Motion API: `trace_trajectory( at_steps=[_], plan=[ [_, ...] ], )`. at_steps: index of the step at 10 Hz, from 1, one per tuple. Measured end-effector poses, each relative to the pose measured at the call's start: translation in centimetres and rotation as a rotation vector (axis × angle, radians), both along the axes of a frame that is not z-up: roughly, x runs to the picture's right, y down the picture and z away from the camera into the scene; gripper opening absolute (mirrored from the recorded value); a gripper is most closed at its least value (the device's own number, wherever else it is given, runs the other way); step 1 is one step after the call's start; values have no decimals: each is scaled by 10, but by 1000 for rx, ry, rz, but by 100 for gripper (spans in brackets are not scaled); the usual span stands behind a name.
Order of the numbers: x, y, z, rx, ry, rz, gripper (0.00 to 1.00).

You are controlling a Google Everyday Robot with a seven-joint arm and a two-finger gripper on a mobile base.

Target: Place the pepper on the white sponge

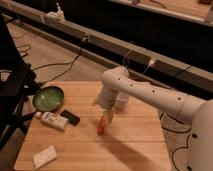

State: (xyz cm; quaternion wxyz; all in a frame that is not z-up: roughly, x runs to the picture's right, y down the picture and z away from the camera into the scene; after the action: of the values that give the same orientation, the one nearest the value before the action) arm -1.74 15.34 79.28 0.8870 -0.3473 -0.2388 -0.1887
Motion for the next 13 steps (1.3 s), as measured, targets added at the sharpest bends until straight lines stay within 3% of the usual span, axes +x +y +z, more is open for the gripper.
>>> trace_trajectory(
  at_steps=[2,6,8,13],
  plan=[
    [-4,17,14,-17,1,39,80],
    [2,49,39,-67,14,188,80],
    [7,57,48,-79,20,234,79],
    [16,55,52,-69,14,291,32]
  ],
)
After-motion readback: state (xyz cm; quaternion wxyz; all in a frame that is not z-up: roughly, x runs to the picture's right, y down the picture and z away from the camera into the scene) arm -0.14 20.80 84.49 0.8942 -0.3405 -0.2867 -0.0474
